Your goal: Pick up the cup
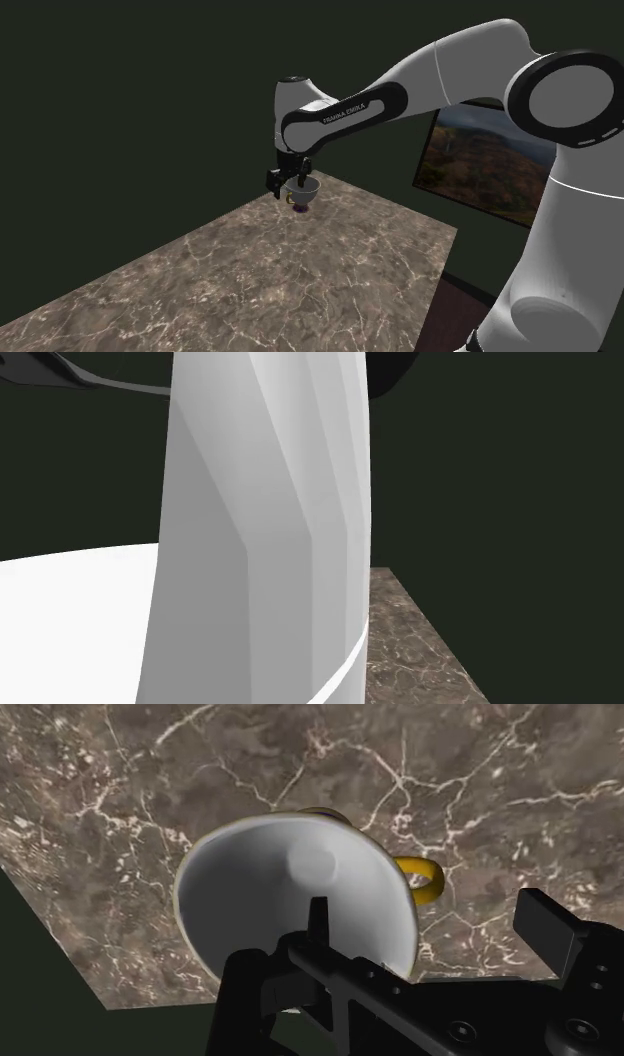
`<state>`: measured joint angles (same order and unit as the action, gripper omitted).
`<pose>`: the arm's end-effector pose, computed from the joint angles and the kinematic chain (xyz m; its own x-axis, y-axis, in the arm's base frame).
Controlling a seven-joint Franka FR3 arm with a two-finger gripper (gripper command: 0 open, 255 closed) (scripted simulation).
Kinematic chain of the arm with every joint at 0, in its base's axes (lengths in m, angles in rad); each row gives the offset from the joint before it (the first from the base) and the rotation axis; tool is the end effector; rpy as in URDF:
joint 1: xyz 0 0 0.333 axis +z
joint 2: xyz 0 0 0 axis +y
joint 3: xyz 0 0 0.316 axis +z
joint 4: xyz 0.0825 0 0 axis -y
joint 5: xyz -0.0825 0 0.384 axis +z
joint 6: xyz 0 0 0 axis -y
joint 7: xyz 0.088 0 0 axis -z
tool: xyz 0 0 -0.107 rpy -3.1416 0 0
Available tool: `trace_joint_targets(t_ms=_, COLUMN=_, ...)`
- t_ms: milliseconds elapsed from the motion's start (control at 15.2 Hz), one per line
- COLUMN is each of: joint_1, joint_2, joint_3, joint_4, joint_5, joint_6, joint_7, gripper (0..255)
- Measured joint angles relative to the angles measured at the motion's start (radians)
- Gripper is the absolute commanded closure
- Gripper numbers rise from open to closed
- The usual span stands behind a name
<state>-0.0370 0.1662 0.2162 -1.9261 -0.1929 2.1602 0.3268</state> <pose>0.5953 0.0954 0.4131 0.9935 -0.0444 0.1052 -0.0554 -0.9931 0.1034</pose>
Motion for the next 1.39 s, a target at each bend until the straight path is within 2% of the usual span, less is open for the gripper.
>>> trace_joint_targets(t_ms=726, joint_1=-0.001, joint_2=-0.002, joint_3=0.0, joint_4=0.0, joint_5=0.001, joint_6=0.0, joint_7=-0.001, gripper=255)
trace_joint_targets(t_ms=1386, joint_1=-0.001, joint_2=-0.038, joint_3=0.004, joint_4=0.082, joint_5=0.021, joint_6=-0.117, joint_7=-0.025, gripper=255)
